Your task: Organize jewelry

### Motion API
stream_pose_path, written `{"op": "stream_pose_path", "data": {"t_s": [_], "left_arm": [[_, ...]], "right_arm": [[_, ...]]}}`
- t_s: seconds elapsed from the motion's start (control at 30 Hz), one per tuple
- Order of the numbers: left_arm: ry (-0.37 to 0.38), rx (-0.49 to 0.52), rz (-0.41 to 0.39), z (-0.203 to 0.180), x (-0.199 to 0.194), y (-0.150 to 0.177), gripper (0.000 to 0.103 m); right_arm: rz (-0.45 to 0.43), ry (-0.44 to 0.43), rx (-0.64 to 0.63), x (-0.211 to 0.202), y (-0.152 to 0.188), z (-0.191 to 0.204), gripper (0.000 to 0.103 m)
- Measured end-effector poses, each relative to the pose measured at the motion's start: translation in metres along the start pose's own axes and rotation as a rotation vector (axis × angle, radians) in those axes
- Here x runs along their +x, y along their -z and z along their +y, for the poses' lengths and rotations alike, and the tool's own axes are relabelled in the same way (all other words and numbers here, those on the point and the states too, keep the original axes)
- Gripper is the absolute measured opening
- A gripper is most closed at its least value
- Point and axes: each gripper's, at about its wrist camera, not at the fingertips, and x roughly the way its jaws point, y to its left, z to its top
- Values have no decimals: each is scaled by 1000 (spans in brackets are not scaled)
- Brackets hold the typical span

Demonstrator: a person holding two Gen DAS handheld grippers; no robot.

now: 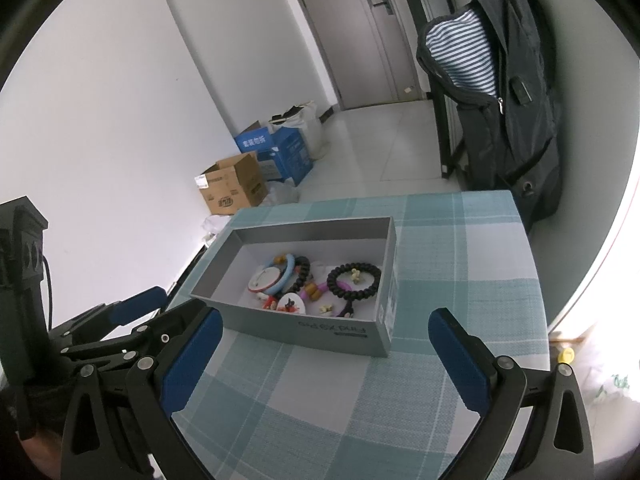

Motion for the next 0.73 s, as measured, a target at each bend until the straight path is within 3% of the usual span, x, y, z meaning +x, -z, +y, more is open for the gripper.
{"op": "stream_pose_path", "data": {"t_s": [0.73], "left_arm": [[-18,-41,5,9,6,0,68]], "right_arm": [[11,4,3,4,3,3,103]]}}
